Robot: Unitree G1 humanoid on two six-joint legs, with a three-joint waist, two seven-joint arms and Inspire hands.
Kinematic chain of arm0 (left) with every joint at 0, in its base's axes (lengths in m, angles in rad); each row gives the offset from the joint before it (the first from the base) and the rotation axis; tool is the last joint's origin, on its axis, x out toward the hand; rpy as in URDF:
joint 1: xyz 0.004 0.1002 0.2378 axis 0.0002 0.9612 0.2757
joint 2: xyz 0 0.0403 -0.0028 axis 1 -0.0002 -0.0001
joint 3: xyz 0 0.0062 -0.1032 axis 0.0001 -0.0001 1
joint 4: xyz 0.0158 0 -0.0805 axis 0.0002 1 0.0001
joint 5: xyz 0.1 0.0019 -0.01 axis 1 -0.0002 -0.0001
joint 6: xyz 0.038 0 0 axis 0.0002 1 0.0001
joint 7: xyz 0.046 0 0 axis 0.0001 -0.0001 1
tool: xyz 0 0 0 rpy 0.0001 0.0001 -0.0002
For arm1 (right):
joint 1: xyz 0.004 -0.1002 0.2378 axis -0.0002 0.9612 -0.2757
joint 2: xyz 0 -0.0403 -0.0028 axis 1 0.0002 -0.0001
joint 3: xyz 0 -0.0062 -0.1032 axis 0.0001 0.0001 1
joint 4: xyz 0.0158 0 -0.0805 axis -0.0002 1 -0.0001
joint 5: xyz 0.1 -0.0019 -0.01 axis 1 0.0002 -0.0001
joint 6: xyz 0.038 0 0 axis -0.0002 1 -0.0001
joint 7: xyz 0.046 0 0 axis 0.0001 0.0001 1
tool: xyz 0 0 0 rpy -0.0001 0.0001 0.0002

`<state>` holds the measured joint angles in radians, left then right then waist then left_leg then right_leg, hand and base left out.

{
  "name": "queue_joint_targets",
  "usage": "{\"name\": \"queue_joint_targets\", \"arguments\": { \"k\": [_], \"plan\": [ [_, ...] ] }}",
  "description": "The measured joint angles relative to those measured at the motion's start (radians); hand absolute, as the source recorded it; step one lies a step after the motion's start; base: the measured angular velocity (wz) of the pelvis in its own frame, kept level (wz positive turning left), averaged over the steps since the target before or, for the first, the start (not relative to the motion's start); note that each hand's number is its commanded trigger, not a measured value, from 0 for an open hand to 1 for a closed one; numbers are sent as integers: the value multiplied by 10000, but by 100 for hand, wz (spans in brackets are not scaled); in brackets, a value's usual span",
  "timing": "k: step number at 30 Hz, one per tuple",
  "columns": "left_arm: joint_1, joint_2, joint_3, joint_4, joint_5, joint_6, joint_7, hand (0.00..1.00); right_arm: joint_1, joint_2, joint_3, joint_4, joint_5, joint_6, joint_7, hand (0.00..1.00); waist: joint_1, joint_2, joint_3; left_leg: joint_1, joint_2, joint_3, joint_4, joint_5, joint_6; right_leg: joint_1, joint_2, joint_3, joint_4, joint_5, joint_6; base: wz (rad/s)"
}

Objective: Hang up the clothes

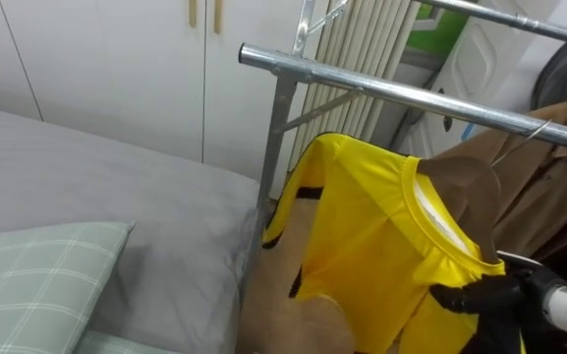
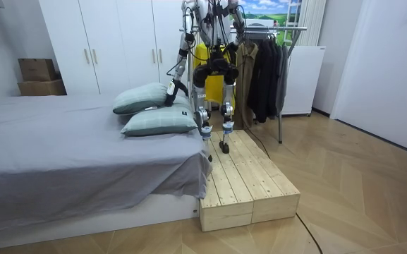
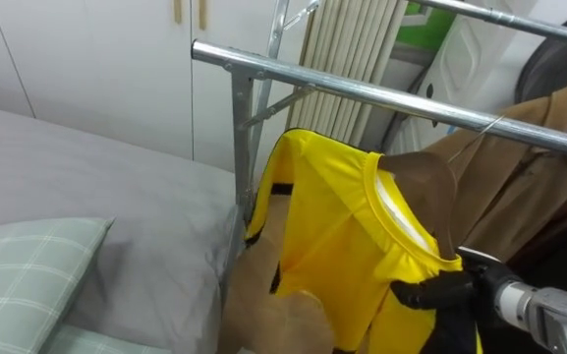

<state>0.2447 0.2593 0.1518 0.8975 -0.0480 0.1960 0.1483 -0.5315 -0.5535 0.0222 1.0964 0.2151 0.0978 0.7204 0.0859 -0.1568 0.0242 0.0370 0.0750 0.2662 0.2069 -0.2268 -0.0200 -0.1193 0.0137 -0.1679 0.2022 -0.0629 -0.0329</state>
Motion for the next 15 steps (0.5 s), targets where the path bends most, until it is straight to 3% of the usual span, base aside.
{"name": "queue_joint_targets", "arguments": {
  "k": [7, 8, 9, 10, 12, 15],
  "plan": [
    [0, 1, 4, -17, 9, 0, 11, 0, 1, 0, 7, 6, 67, 0, -110, 100, 2, -1, -1, -2, -3, -27, 0, 3, -3, 5, 1, 1, -1, -2, 0, 0],
    [0, 1, 2, -17, 9, 0, 12, 0, 1, 0, 8, 6, 73, 0, -113, 93, 1, -2, -2, -6, -2, -27, 2, 3, -3, 2, 1, 2, 0, -2, 0, 0],
    [0, 1, 1, -20, 9, 0, 13, 0, 1, 0, 8, 6, 93, 0, -124, 61, 1, -4, -3, -17, -3, -27, 6, 3, -3, -7, 0, 2, -3, -2, 1, 0],
    [0, 1, 1, -30, 9, 0, 13, 0, 1, 0, 8, 6, 103, 0, -136, 56, 1, -5, -3, -29, -2, -27, 12, 3, -3, -14, 0, 2, -6, -3, 1, 0],
    [0, 0, 1, -44, 8, 0, 13, 0, 1, 0, 8, 6, 116, 0, -164, 2, 0, -7, -4, -37, -2, -28, 18, 3, -3, -23, 0, 4, -8, -3, 0, 0],
    [0, 0, 0, -47, 7, 0, 12, 0, 1, 0, 7, 4, 116, 1, -192, 0, -3, -8, -5, -42, -2, -25, 18, 3, -3, -28, 1, 8, -7, -3, 1, 0]
  ]
}}
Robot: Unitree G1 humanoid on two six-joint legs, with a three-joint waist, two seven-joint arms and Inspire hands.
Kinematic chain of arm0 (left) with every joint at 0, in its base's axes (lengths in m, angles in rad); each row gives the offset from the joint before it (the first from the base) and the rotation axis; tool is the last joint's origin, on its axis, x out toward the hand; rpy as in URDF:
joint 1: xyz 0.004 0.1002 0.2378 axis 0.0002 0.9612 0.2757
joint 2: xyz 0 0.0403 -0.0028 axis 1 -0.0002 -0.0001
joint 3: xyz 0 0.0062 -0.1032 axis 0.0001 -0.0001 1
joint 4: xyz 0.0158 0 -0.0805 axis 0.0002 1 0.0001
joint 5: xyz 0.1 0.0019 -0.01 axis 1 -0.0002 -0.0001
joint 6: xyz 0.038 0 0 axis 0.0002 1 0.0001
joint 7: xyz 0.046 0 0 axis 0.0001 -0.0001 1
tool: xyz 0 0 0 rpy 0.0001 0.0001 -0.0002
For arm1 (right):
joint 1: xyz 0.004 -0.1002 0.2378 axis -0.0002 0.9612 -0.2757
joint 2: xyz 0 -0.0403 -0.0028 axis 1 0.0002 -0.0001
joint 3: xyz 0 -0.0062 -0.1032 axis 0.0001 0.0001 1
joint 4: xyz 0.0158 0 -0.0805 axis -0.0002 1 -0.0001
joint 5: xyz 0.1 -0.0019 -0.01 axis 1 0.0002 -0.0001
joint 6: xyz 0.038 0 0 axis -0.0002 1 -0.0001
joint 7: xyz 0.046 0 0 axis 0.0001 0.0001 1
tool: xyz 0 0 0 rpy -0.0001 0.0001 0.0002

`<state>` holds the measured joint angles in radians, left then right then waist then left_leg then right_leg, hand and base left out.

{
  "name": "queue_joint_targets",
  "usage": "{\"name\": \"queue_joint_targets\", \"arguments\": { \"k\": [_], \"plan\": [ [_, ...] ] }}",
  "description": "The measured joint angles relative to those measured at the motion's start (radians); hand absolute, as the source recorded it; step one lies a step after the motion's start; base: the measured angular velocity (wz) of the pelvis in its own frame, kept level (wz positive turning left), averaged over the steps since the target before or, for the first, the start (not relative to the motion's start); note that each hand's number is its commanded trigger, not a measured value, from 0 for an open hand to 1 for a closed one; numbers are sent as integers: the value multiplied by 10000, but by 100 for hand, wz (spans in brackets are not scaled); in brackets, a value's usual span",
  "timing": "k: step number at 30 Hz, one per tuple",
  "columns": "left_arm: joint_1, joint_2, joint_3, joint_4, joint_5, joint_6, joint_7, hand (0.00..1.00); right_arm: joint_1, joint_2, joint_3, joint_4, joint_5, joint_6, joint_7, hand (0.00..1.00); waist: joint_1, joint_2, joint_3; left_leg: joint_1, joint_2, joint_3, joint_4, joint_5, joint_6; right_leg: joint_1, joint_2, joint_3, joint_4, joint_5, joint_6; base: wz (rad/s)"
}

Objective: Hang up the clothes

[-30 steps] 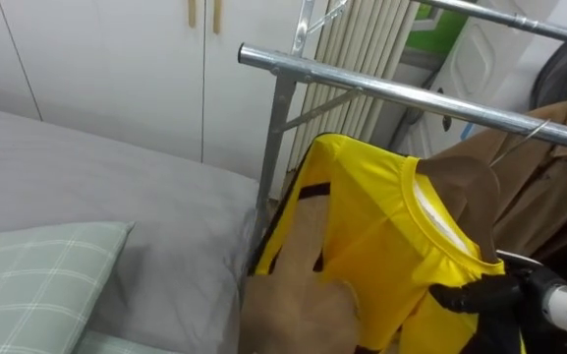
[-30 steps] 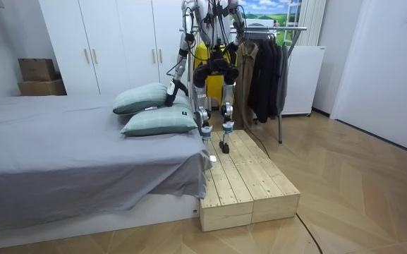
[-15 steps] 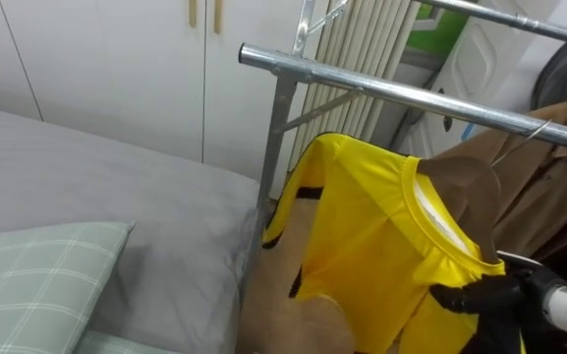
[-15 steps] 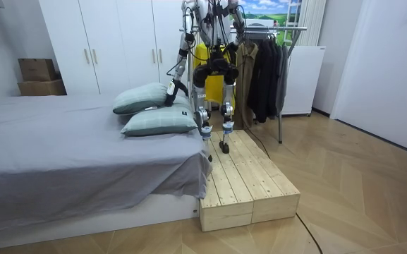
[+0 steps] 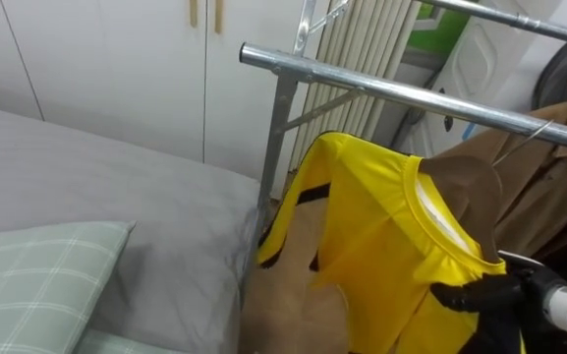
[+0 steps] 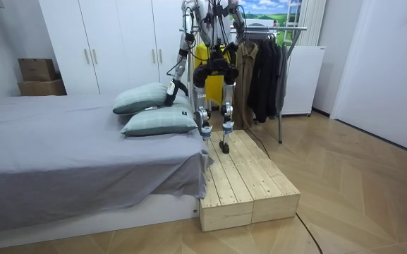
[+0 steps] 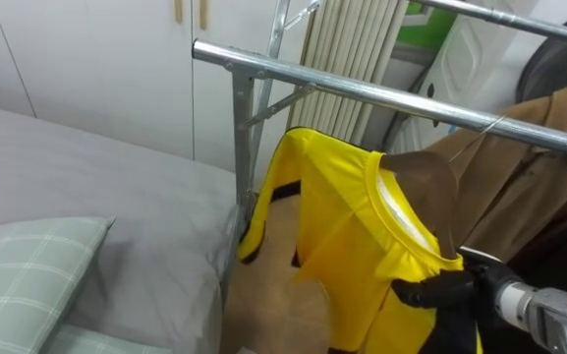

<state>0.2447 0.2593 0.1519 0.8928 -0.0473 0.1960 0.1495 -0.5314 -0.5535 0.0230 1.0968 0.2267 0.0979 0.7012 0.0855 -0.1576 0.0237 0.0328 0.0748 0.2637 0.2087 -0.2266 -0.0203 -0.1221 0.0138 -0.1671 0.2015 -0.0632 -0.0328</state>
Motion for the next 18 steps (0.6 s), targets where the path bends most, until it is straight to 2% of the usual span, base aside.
{"name": "queue_joint_targets", "arguments": {
  "k": [18],
  "plan": [
    [2, 2, 2, -27, -4, 1, 92, 0, -1, -6, -65, -59, 101, 0, -20, 0, -22, -30, -22, -4, 24, 15, 130, 2, -5, 18, 1, 11, 28, 1, -1, 0]
  ]
}}
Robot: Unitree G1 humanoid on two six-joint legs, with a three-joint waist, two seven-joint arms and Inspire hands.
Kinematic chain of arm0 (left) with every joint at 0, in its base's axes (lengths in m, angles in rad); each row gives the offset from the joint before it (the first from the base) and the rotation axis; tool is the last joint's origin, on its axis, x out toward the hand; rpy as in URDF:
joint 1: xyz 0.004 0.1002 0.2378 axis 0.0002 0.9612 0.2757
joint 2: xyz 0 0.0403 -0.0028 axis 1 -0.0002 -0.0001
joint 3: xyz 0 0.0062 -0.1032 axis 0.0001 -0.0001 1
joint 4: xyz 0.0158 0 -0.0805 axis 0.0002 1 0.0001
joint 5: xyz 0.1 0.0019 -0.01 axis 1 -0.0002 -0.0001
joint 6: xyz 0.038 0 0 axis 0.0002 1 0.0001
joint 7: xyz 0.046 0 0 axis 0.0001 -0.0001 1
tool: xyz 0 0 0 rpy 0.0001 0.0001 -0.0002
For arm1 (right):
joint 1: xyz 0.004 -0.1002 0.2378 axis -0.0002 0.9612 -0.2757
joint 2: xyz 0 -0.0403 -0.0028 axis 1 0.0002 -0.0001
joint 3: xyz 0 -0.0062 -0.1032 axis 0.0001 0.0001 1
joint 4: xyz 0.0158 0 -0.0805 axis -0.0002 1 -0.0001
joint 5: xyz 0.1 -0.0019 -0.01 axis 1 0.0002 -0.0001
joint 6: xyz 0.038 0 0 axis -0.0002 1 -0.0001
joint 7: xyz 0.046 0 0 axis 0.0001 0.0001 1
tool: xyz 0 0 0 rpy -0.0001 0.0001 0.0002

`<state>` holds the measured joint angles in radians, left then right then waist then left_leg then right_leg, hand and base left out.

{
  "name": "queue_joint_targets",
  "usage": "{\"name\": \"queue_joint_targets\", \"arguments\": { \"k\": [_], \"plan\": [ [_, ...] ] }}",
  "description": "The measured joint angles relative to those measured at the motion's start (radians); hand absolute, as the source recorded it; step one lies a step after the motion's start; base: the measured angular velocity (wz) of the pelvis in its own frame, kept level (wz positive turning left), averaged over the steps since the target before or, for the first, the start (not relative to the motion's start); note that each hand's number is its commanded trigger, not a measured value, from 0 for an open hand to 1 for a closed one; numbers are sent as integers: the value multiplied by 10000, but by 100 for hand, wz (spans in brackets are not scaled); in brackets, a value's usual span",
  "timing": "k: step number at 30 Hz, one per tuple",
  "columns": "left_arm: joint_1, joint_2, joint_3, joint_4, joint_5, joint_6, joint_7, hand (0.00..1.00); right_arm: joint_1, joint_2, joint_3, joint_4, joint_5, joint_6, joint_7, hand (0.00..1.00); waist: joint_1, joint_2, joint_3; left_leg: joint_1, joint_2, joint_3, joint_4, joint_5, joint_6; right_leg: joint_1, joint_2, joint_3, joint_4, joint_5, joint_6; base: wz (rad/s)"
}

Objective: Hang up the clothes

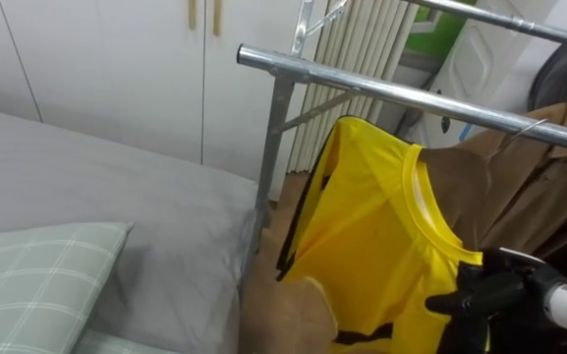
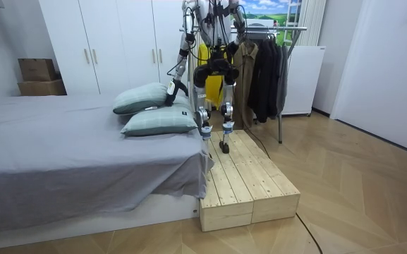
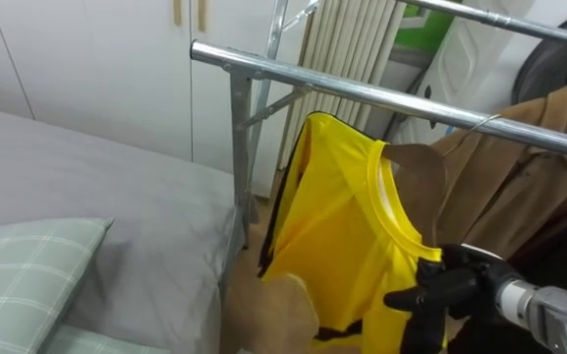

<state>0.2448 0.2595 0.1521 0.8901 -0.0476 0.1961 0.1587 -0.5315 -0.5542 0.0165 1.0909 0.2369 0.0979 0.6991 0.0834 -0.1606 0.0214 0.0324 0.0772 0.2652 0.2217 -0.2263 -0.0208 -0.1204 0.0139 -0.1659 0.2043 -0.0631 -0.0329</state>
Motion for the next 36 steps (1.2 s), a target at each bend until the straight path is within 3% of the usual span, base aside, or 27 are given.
{"name": "queue_joint_targets", "arguments": {
  "k": [25, 36],
  "plan": [
    [9, -43, -161, -457, 12, 6, 247, 0, 1, -7, 5, -81, -133, -3, -567, 0, -40, -65, -30, 16, 5, 12, 8, 18, -29, 4, 5, 15, 12, 3, -3, 0],
    [42, -128, -279, -448, -72, 5, 424, 0, -1, -30, -18, -1200, -1998, -99, -1733, 0, 6, 6, 4, 112, -6, 185, -15, 15, -25, -20, 46, 257, 160, 12, -18, -4]
  ]
}}
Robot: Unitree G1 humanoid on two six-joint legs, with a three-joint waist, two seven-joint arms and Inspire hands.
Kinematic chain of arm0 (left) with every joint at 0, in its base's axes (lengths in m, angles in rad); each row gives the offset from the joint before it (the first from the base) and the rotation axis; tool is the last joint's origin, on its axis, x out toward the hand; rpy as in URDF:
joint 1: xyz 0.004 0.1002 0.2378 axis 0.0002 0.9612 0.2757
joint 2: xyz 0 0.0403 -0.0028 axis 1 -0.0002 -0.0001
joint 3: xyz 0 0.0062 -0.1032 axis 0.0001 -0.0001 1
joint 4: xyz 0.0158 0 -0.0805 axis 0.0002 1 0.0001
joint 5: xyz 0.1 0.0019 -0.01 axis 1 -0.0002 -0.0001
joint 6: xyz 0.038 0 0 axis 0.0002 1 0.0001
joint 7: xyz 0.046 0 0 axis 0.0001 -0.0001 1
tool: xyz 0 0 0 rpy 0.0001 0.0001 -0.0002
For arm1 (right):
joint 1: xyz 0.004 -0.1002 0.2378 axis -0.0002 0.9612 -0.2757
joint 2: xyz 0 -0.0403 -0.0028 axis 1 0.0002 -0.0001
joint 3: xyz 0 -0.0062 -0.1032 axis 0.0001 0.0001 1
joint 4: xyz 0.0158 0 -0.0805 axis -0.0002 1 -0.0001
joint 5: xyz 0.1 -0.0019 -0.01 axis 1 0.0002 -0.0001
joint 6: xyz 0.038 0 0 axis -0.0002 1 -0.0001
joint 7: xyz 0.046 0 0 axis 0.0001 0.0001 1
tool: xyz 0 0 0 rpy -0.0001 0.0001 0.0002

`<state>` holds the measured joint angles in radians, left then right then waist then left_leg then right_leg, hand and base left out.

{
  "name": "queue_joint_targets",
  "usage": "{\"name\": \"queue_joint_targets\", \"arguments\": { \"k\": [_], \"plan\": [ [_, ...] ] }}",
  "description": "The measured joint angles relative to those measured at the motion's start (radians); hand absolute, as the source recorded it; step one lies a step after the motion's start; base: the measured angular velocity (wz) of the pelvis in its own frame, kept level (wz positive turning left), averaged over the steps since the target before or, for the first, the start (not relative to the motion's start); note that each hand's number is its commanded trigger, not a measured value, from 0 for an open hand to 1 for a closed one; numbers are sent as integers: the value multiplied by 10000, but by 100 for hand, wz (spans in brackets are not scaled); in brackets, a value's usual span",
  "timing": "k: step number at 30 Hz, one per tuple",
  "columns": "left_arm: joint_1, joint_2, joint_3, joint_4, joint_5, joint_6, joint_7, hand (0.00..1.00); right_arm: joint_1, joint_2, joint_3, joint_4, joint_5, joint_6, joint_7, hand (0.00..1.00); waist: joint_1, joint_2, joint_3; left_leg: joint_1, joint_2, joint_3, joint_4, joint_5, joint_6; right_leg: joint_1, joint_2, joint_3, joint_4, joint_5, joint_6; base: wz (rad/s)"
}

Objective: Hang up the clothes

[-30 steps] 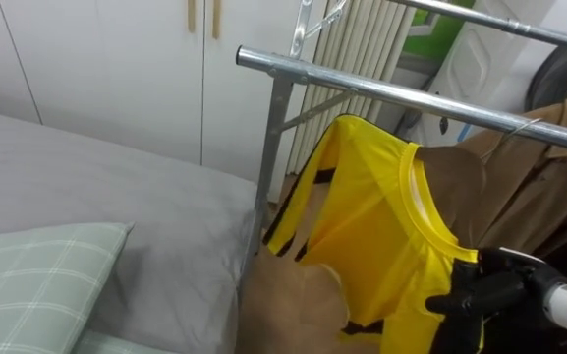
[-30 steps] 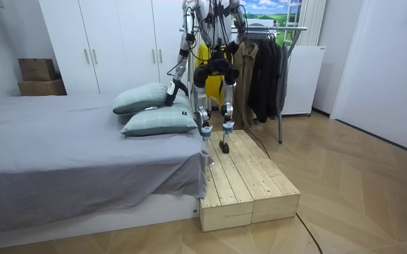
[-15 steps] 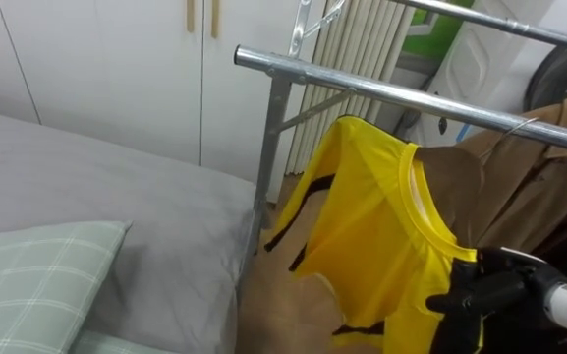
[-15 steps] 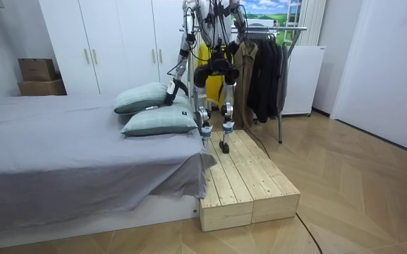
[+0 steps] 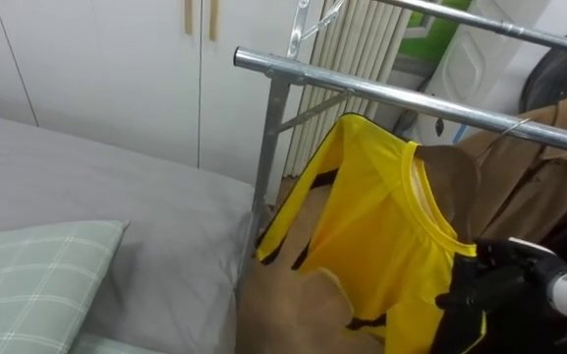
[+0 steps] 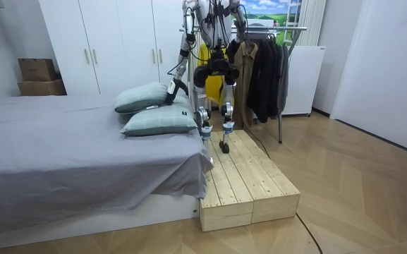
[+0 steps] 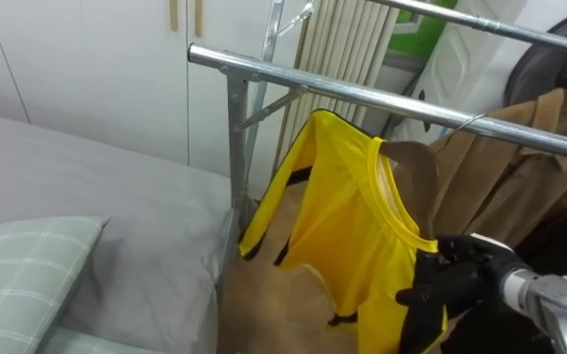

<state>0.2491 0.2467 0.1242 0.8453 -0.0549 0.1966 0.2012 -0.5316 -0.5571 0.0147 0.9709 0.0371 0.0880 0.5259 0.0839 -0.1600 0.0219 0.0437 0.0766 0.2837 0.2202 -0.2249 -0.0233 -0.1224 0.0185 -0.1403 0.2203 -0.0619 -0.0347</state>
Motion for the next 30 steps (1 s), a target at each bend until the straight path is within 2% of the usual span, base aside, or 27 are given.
{"name": "queue_joint_targets", "arguments": {
  "k": [11, 15, 19, 30],
  "plan": [
    [-1, -175, -108, -41, -9, -17, 334, 0, 5, -3, 2, -1109, -936, -37, -583, 0, -137, 84, -37, 2, -5, 20, 22, 0, 1, -3, -17, -6, 15, 3, -3, -1],
    [-1, -276, -95, -314, -9, -17, 363, 0, 3, -22, -6, -1823, -1276, -42, -702, 0, -233, 109, -70, 0, -2, 22, 19, 0, 1, -7, -10, 0, 21, 2, -3, 0],
    [-1, -346, -99, -388, -6, -47, 363, 0, 3, -45, -14, -1987, -1297, -42, -779, 0, -258, 84, -141, 12, -2, 27, 14, 1, 1, 2, -12, 0, 25, 3, -3, 0],
    [-1, -347, -92, -388, -6, -48, 359, 0, 4, -55, -376, -1998, -1304, -41, -843, 0, -270, 76, -145, 15, 0, 21, 0, 3, 3, 18, -17, -15, 5, 3, -2, 0]
  ]
}}
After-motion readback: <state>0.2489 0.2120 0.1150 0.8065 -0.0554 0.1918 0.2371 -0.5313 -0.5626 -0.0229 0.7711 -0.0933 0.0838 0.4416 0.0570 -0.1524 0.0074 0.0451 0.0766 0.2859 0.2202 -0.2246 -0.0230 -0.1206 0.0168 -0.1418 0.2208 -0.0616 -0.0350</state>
